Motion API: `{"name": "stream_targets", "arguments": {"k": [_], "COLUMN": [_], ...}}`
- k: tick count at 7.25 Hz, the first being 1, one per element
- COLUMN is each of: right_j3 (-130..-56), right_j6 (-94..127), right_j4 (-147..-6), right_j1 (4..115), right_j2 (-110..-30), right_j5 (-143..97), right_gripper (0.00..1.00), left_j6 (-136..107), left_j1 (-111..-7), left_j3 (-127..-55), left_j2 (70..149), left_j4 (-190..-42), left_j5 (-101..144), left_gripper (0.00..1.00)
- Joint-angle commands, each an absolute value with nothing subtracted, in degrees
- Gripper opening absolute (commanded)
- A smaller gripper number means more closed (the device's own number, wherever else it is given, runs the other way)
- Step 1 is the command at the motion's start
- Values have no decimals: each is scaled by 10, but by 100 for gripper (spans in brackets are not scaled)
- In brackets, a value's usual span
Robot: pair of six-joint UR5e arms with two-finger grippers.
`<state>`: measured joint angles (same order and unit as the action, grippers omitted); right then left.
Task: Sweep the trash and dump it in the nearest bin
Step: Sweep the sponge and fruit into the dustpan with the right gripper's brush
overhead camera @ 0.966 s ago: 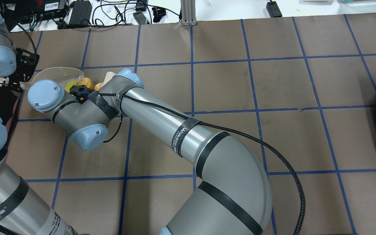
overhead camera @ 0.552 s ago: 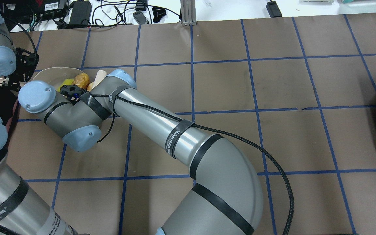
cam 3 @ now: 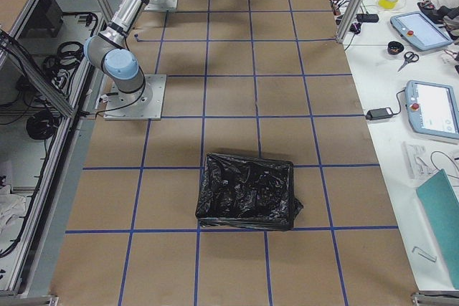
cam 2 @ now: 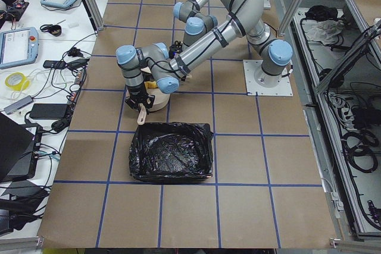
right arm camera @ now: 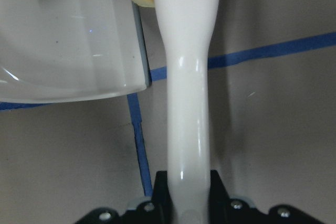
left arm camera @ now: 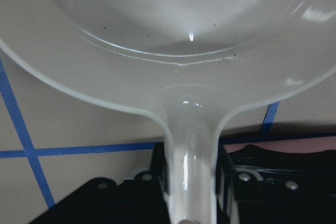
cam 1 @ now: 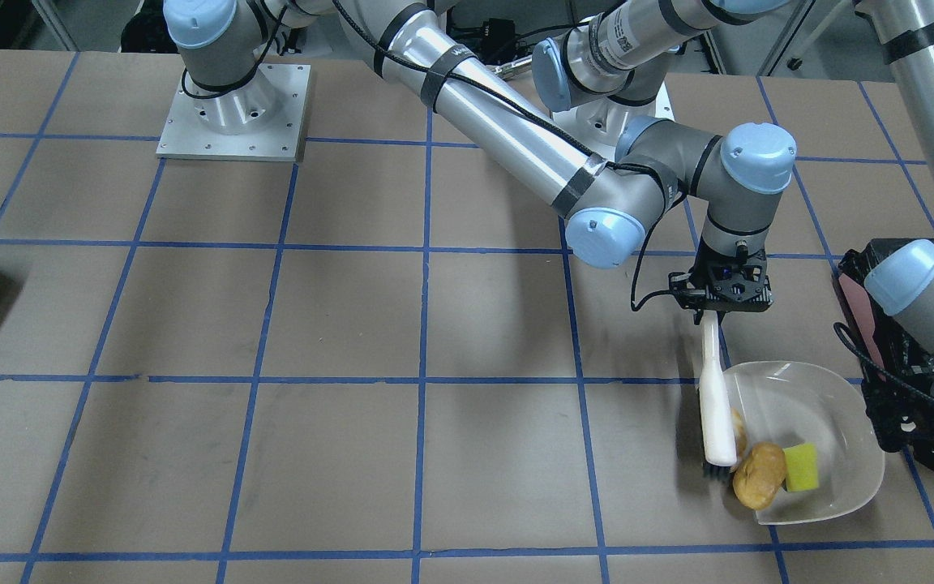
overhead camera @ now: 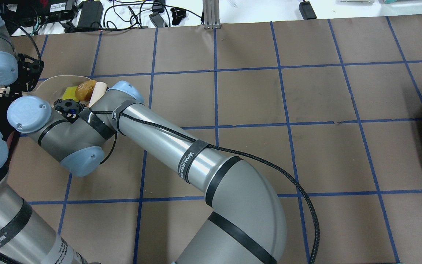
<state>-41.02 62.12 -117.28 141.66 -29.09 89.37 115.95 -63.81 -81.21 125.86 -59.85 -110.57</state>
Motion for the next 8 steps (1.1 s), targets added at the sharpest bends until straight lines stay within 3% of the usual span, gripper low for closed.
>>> {"name": "stream_targets", "arguments": {"k": [1, 4, 8], "right_j3": [-408, -353, -358], "right_j6": [634, 642, 650], "right_j4": [-1198, -1196, -1112], "right_j1": [1432, 1439, 1438], "right_j2": [-282, -265, -314], "right_j5": [877, 848, 835], "right_gripper": [0, 0, 0], "left_j6": [1158, 1157, 1157], "left_j1": [-638, -638, -638], "left_j3": [-812, -813, -820], "left_j2": [1259, 1256, 1253], "left_j4": [-599, -599, -599], "left_j5": [-1106, -1104, -1105], "left_gripper": [0, 0, 0]}}
